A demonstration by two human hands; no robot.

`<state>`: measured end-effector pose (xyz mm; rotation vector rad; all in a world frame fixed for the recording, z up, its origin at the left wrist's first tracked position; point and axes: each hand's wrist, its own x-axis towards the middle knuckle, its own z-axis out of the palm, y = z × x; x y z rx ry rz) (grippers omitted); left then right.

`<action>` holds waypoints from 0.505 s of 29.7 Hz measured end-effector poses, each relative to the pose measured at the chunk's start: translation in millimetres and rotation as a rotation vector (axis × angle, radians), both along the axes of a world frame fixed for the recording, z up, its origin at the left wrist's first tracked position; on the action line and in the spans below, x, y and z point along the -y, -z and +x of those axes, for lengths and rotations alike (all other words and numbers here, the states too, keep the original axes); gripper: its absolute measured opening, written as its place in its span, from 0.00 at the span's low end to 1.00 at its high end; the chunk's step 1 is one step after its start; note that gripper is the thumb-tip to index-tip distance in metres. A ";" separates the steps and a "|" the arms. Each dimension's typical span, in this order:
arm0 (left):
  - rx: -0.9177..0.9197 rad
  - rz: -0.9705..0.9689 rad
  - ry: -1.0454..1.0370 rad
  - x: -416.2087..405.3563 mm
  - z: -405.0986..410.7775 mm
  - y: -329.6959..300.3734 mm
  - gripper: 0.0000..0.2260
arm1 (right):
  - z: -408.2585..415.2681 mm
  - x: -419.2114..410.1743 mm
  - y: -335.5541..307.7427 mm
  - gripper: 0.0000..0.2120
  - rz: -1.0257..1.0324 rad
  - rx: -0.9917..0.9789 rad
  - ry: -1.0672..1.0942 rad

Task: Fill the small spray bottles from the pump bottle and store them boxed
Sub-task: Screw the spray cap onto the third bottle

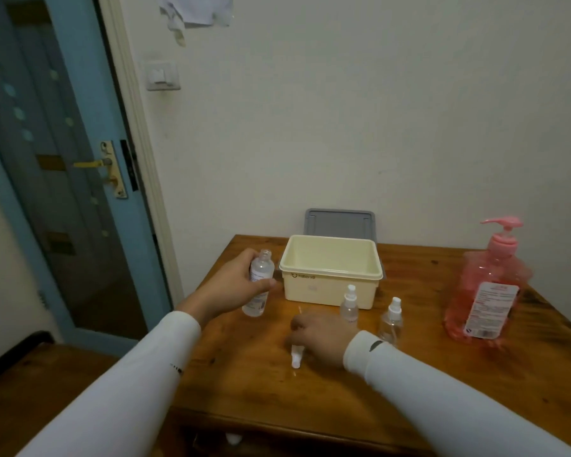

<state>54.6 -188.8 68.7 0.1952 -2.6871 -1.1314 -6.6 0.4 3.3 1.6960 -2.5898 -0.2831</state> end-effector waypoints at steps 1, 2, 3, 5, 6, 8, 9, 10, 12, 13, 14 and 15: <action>0.008 0.001 -0.006 3.6 1.9 1.5 0.18 | -0.7 3.5 5.1 0.17 0.020 -0.030 -0.044; 0.014 -0.001 -0.009 6.4 3.6 3.3 0.18 | -2.1 6.3 9.8 0.16 0.029 -0.053 -0.078; 0.017 0.000 -0.006 7.9 4.4 5.1 0.18 | -4.1 7.4 14.3 0.16 0.040 -0.069 -0.103; 0.024 0.006 -0.012 11.9 6.1 8.1 0.17 | -6.8 11.5 20.5 0.15 0.056 -0.088 -0.149; 0.029 0.012 -0.009 10.8 6.2 9.0 0.17 | -7.8 10.7 23.0 0.15 0.060 -0.099 -0.164; 0.034 0.017 -0.011 13.0 6.8 10.6 0.17 | -10.1 14.0 25.2 0.15 0.056 -0.114 -0.196; 0.036 0.015 -0.013 12.5 6.8 11.5 0.18 | -10.8 13.4 25.5 0.15 0.047 -0.113 -0.204; 0.036 0.011 -0.018 14.0 7.4 11.8 0.18 | -11.1 14.9 23.9 0.15 0.030 -0.105 -0.209; 0.037 0.008 -0.022 15.5 8.1 13.1 0.18 | -10.1 15.2 15.8 0.16 -0.058 -0.073 -0.205; 0.036 0.008 -0.022 16.1 8.3 13.1 0.18 | -10.2 14.3 9.2 0.15 -0.124 -0.054 -0.192; 0.033 0.011 -0.021 16.6 7.9 13.4 0.18 | -10.3 13.2 0.3 0.15 -0.199 -0.035 -0.174; 0.030 0.015 -0.020 16.7 7.6 13.6 0.18 | -9.9 11.8 -10.1 0.15 -0.283 -0.012 -0.150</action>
